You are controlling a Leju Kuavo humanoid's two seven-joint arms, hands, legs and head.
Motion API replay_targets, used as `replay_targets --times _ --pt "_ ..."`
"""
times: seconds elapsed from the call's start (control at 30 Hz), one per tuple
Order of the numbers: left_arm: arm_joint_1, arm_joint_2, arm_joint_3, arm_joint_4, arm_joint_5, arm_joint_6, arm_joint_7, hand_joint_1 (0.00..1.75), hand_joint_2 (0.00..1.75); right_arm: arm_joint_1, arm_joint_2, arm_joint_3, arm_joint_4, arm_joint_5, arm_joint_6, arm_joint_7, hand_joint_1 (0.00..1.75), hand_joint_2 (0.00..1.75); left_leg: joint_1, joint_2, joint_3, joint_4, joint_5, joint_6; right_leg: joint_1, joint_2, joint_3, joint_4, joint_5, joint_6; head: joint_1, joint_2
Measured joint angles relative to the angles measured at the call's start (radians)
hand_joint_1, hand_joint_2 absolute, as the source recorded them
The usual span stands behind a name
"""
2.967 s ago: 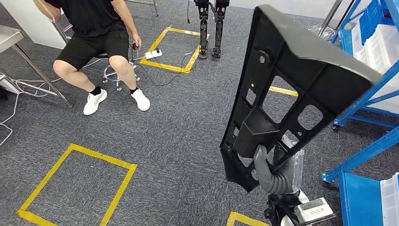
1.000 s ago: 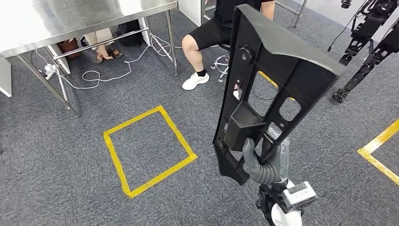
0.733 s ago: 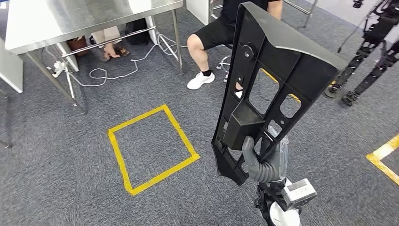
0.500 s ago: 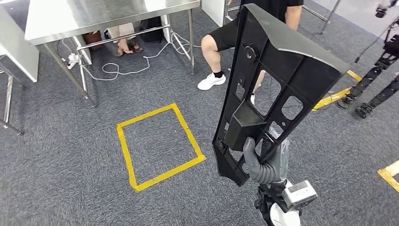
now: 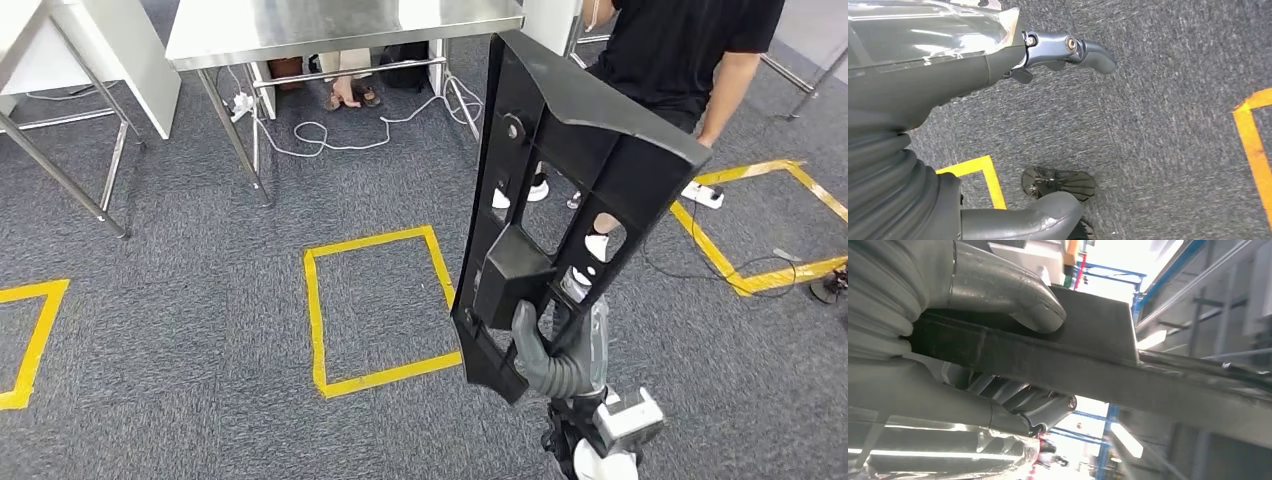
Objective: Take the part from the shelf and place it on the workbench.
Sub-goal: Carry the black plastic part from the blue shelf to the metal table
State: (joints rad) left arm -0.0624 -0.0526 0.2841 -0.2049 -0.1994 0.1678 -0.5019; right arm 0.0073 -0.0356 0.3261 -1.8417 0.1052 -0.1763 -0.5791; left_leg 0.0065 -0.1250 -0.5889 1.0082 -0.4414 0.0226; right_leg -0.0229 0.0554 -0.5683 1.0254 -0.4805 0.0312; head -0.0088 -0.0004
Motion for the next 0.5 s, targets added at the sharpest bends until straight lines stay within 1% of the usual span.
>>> replay_targets --times 0.03,0.07,0.1,0.13,0.17,0.2,0.23,0.27,0.3,0.33,0.37,0.4,0.43,0.47,0.5 --pt "0.001 0.0 0.0 0.0 0.0 0.0 -0.002 0.0 1.75 -0.002 0.0 0.0 0.0 0.0 0.0 0.0 1.75 1.75 0.001 -0.008 -0.005 0.002 -0.001 -0.005 0.002 0.003 0.002 -0.002 -0.001 -0.007 0.001 0.0" --pt "0.003 0.0 0.0 0.0 0.0 0.0 -0.003 0.0 1.75 -0.004 0.0 0.0 0.0 0.0 0.0 0.0 1.75 1.75 0.004 -0.015 -0.008 0.002 -0.001 -0.009 0.001 -0.003 0.004 -0.001 -0.001 -0.015 -0.001 0.0" --pt "0.006 0.0 0.0 0.0 -0.001 0.0 -0.004 0.0 1.75 -0.007 0.0 0.0 0.0 -0.001 -0.001 0.001 1.75 1.75 0.006 -0.013 -0.01 0.006 -0.003 -0.013 -0.001 -0.012 0.005 -0.002 0.0 -0.02 -0.001 0.0" --pt "0.008 0.0 0.0 0.0 -0.002 0.0 -0.006 0.0 1.75 -0.009 0.001 0.0 0.0 -0.001 -0.001 0.001 1.75 1.75 0.006 0.005 -0.018 0.021 -0.012 -0.017 -0.003 -0.022 0.008 -0.003 0.0 -0.025 -0.003 0.0" --pt "0.008 0.0 0.001 0.0 -0.002 0.0 -0.008 0.0 1.75 -0.01 0.001 0.0 0.0 -0.001 -0.002 0.001 1.75 1.75 0.005 0.035 -0.034 0.056 -0.031 -0.021 -0.005 -0.032 0.011 -0.004 -0.001 -0.03 -0.006 0.0" --pt "0.006 0.001 0.001 0.0 -0.002 0.0 -0.009 0.0 1.75 -0.011 0.001 0.0 0.0 -0.001 -0.002 0.001 1.75 1.75 0.005 0.071 -0.063 0.113 -0.06 -0.026 -0.003 -0.043 0.013 -0.005 -0.003 -0.035 -0.009 0.0" --pt "0.004 0.002 0.002 0.0 -0.002 0.0 -0.009 0.0 1.75 -0.011 0.001 0.0 0.0 -0.002 -0.002 0.001 1.75 1.75 0.005 0.1 -0.101 0.183 -0.091 -0.03 -0.001 -0.054 0.014 -0.004 -0.006 -0.039 -0.012 0.0" --pt "0.002 0.001 0.002 0.0 -0.002 -0.001 -0.01 0.0 1.75 -0.011 0.001 0.0 0.001 -0.002 -0.004 0.002 1.75 1.75 0.006 0.116 -0.138 0.248 -0.114 -0.033 0.002 -0.064 0.015 -0.004 -0.008 -0.042 -0.012 0.0" --pt "0.001 0.001 0.004 0.0 -0.002 -0.001 -0.01 0.0 1.75 -0.011 0.0 0.0 0.001 -0.003 -0.006 0.003 1.75 1.75 0.007 0.122 -0.164 0.289 -0.121 -0.034 0.004 -0.072 0.016 -0.004 -0.01 -0.044 -0.012 0.0" --pt "0.003 0.001 0.004 0.0 -0.002 -0.002 -0.01 0.0 1.75 -0.011 0.001 0.0 0.001 -0.004 -0.009 0.004 1.75 1.75 0.007 0.123 -0.17 0.292 -0.109 -0.033 0.005 -0.079 0.017 -0.004 -0.012 -0.045 -0.013 0.0" --pt "0.004 0.0 0.005 0.0 -0.002 -0.004 -0.01 0.0 1.75 -0.012 0.001 0.0 0.001 -0.006 -0.014 0.007 1.75 1.75 0.007 0.123 -0.154 0.253 -0.08 -0.028 0.007 -0.084 0.02 -0.004 -0.015 -0.046 -0.013 0.0" --pt "0.005 0.001 0.006 0.0 -0.002 -0.006 -0.01 0.0 1.75 -0.012 0.002 0.0 0.001 -0.008 -0.021 0.01 1.75 1.75 0.005 0.125 -0.12 0.184 -0.041 -0.02 0.009 -0.088 0.024 -0.004 -0.017 -0.046 -0.013 0.0" --pt "0.004 0.002 0.006 0.0 -0.002 -0.01 -0.01 0.0 1.75 -0.013 0.003 0.0 0.001 -0.011 -0.028 0.013 1.75 1.75 0.001 0.13 -0.083 0.113 -0.012 -0.01 0.012 -0.09 0.027 -0.005 -0.021 -0.044 -0.012 0.0" --pt "0.004 0.002 0.007 0.0 -0.002 -0.014 -0.01 0.0 1.75 -0.014 0.004 -0.001 0.001 -0.013 -0.035 0.017 1.75 1.75 -0.004 0.135 -0.054 0.057 0.008 -0.001 0.015 -0.092 0.03 -0.005 -0.023 -0.043 -0.011 0.0" --pt "0.003 0.003 0.007 0.0 -0.003 -0.018 -0.01 0.0 1.75 -0.015 0.005 -0.001 0.001 -0.014 -0.039 0.021 1.75 1.75 -0.009 0.139 -0.038 0.026 0.014 0.006 0.016 -0.093 0.031 -0.006 -0.025 -0.04 -0.012 0.0"
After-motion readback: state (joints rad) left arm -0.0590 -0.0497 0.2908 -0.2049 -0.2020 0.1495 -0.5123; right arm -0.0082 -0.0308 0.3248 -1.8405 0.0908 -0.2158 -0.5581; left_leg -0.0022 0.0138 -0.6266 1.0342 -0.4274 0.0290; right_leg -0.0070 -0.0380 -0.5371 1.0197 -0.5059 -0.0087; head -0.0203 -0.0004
